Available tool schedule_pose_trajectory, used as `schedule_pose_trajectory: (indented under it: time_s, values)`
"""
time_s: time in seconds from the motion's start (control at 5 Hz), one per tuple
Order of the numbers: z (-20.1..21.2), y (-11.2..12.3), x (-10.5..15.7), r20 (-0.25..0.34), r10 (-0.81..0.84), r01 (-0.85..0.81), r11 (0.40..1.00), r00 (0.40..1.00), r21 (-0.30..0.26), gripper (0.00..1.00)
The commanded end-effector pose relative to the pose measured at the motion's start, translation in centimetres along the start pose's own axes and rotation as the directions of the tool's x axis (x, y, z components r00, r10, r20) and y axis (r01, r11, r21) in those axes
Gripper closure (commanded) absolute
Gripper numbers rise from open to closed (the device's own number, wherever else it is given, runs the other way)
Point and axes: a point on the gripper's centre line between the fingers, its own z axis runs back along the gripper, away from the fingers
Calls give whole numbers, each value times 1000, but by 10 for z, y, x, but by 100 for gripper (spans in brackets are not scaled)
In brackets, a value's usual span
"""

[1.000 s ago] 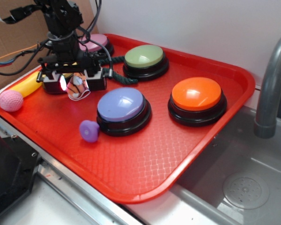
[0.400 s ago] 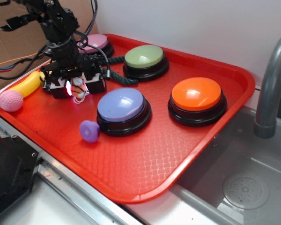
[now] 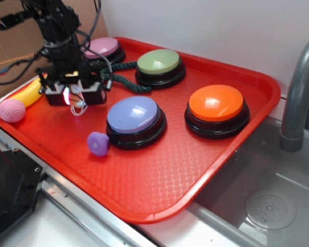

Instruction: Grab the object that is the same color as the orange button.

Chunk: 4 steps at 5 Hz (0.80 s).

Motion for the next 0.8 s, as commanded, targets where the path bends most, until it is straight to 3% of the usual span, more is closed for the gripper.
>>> schedule_pose_trajectory:
  time_s: [0.0,0.2,0.4,0.6]
  values:
    - [83,-23,-6,-49,-423,423,906,905,-23,100]
    - [106,-41,-27,-30,-598,597,802,801,-26,100]
    - [115,-52,-42,10,-642,642,767,767,-27,100]
    - [119,-47,-53,20,-579,579,815,815,11,100]
